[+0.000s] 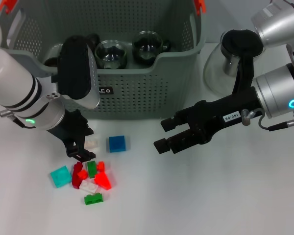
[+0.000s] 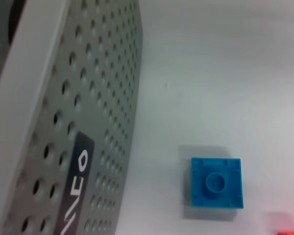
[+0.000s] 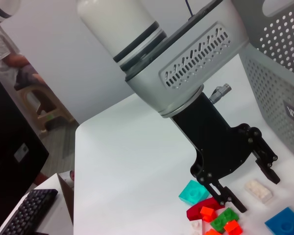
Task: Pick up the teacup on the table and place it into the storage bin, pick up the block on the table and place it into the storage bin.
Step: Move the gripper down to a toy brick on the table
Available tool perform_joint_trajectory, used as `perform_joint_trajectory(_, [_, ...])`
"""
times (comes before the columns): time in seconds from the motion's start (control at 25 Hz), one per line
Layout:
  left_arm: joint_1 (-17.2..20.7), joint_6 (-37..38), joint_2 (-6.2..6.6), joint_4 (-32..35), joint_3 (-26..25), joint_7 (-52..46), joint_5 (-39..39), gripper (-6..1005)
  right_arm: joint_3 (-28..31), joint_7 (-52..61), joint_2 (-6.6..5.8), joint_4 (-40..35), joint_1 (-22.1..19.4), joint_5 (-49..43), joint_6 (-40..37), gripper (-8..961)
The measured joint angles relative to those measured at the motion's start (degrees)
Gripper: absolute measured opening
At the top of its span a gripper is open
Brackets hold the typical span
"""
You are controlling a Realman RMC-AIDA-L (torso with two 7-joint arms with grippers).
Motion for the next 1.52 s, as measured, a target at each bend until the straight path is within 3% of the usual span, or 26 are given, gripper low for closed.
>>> perform_joint_trajectory(0.44, [-0.53,-0.44,0.02,0.71,-0.35,-0.41,1.51,601,0.00,-0.09,0.00,0.00,-0.04,0.08,0.09,825])
perform_joint_trajectory(0.64, [-0.68,-0.44,-0.08,0.82,-0.23,-0.43,1.58,372,0.00,-0.10,-0.06,0.00,-0.12,0.63,0.04,825])
perform_joint_trajectory(0.84, [-0.71,-0.37,-0.13,0.88,-0.06,-0.44,1.59,269,0.00,-0.14,-0.09,0.00,-0.20,0.76,0.01,825])
perform_joint_trajectory(1.52, [-1.23,-0.45,-0.21,1.94,-0.14,-0.44,1.87,284,0.00,-0.19,-0.09,0.00,-0.31,0.80,-0.09,824])
